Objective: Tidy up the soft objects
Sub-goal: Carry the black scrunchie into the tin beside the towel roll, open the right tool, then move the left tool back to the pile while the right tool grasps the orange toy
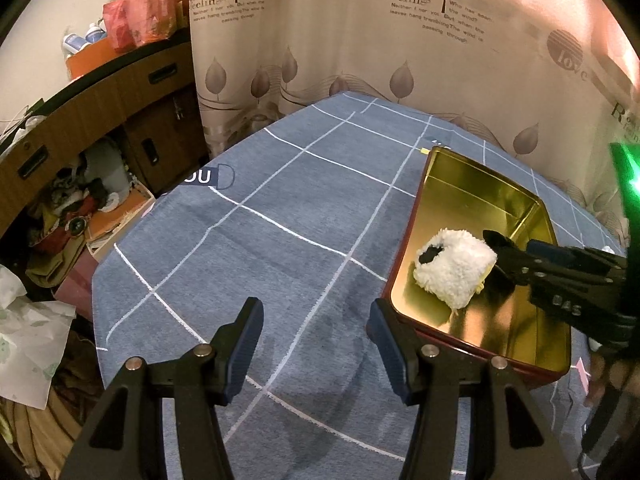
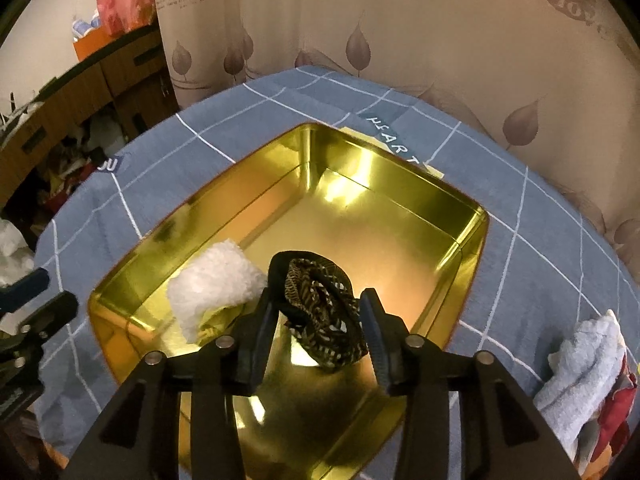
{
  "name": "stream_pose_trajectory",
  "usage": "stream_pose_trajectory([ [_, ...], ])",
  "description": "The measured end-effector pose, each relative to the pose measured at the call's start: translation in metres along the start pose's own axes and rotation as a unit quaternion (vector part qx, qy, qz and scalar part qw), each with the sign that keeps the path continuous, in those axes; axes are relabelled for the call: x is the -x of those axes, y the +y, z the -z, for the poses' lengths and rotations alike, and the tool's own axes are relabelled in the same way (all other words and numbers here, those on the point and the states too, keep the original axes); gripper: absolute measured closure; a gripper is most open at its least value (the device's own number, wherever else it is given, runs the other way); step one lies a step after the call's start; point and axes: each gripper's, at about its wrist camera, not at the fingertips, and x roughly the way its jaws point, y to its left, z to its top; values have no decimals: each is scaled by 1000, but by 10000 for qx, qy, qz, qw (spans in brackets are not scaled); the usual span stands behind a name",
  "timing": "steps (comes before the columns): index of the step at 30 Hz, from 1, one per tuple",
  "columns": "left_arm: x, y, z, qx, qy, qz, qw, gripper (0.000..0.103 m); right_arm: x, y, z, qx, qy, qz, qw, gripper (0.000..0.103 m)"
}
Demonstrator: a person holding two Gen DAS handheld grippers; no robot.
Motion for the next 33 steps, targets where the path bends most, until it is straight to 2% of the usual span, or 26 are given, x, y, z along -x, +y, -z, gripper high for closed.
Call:
stream_pose_trajectory([
  [2, 0, -1, 0, -12, -3, -5, 10000, 46, 10, -2, 3, -40, -86, -60, 9999, 59],
  [5, 0, -1, 0, -17, -15, -10, 10000, 46, 28, -7, 9, -52, -240, -85, 9997, 49],
  [12, 0, -2, 1, -52, -19, -37, 10000, 46, 70, -26, 27, -228, -509, -126, 9984, 49],
  [17, 1, -3, 1, -81, -20, -46, 10000, 46, 99, -52, 49, -466, -661, 41, 9967, 47],
  [24, 3, -5, 2, -141, -75, -89, 9998, 46, 132, -120, 95, -1096, -724, 564, 9897, 46],
  [31, 4, -7, 3, -186, -99, -157, 9997, 46, 150, -197, 145, -1970, -513, 1136, 9725, 44],
  [33, 5, -7, 3, -205, -107, -172, 9996, 46, 151, -212, 160, -2156, -448, 1241, 9675, 38],
])
